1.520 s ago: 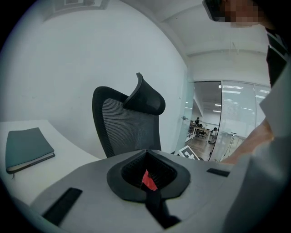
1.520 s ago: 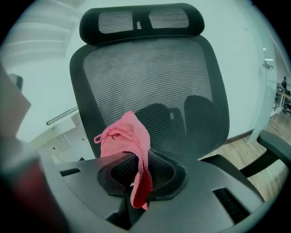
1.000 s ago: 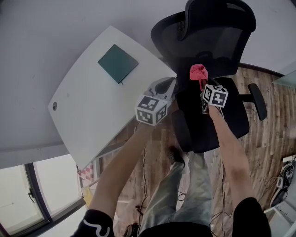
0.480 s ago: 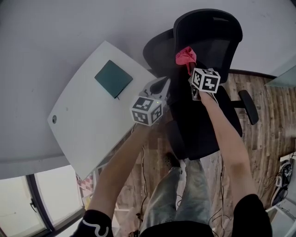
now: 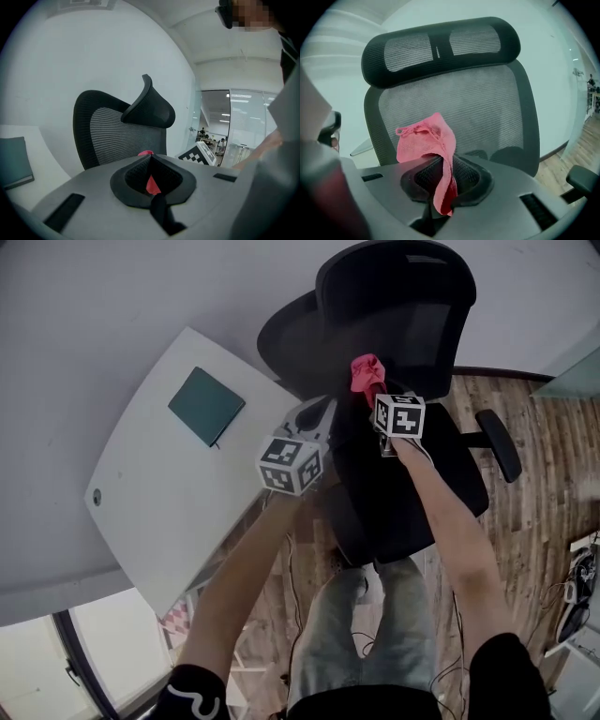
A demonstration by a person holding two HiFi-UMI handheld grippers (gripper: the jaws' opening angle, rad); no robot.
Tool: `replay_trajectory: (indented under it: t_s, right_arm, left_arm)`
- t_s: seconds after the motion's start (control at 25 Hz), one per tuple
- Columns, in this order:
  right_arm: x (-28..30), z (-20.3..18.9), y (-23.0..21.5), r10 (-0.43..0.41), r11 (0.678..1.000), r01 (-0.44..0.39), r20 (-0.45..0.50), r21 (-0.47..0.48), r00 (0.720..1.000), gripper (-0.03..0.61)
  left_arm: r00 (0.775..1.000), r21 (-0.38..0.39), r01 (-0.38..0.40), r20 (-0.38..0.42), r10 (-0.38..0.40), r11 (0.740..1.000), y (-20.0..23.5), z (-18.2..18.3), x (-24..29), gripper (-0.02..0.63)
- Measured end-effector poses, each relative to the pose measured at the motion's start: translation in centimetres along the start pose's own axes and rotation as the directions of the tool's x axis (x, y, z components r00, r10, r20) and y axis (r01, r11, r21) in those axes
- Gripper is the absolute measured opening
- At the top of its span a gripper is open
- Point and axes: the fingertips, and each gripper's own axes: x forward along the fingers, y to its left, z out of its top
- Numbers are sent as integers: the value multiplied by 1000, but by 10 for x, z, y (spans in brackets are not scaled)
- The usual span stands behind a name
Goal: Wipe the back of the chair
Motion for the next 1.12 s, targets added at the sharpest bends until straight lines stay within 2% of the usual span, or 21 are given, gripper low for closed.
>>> replay_trajectory:
  t_s: [0.4,0.6,0.72,0.88,1.12]
  right_arm:
    - [14,-88,-50,-74,997,73,-140,-13,987,71]
    - [12,-124,-63,-85,996,84,-199,-10,976,71]
    - [-3,-131,-68,-66,997,74,-210,31,975,71]
    - [-40,-118,-70,-17,995,35,-176,97,984,72]
    - [-77,-17,-69,56,989,-54,-11,137,998,72]
  left_arm:
    - [1000,-12,6,-31,-7,1000,-12,-34,17,25]
    - [999,1,-1,-47,1,1000,-14,-37,18,25]
    - [998,2,-11,-55,11,1000,-13,-36,18,25]
    - [997,-13,-22,-71,21,1000,-17,-34,14,25]
    - [999,-35,-16,-38,15,999,-36,-1,22,25]
